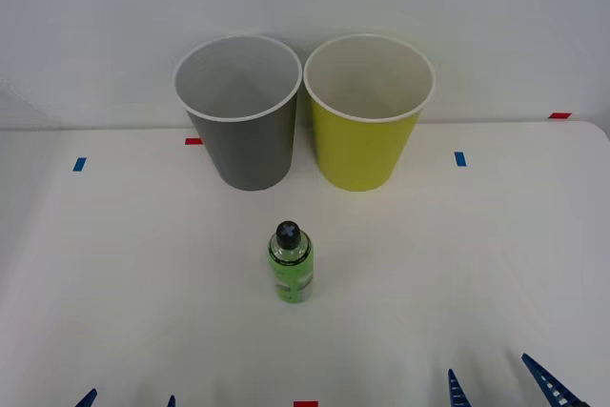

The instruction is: Put cans in the gray bin and PET bottles in the light green bin.

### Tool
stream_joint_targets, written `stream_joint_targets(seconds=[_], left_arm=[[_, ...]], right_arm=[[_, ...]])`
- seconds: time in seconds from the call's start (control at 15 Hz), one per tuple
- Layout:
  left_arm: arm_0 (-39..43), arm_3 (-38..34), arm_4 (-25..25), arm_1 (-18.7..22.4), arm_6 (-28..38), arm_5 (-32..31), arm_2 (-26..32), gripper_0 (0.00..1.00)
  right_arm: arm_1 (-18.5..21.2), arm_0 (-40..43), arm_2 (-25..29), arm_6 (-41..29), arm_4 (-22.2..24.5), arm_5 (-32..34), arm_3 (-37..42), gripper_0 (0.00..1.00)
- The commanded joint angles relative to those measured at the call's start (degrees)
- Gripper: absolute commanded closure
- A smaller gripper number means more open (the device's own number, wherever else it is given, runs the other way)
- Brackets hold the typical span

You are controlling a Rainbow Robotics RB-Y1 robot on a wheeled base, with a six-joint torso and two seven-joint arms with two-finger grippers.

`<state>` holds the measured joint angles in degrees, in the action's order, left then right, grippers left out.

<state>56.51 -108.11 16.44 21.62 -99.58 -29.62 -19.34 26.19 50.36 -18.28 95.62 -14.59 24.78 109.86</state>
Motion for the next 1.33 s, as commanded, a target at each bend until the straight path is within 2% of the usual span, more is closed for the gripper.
stream_joint_targets(seconds=[0.07, 1.33], left_arm=[[0.0, 0.0, 0.0, 0.0, 0.0, 0.0, 0.0, 0.0], [0.0, 0.0, 0.0, 0.0, 0.0, 0.0, 0.0, 0.0]], right_arm=[[0.0, 0.0, 0.0, 0.0, 0.0, 0.0, 0.0, 0.0], [0.0, 0.0, 0.0, 0.0, 0.0, 0.0, 0.0, 0.0]])
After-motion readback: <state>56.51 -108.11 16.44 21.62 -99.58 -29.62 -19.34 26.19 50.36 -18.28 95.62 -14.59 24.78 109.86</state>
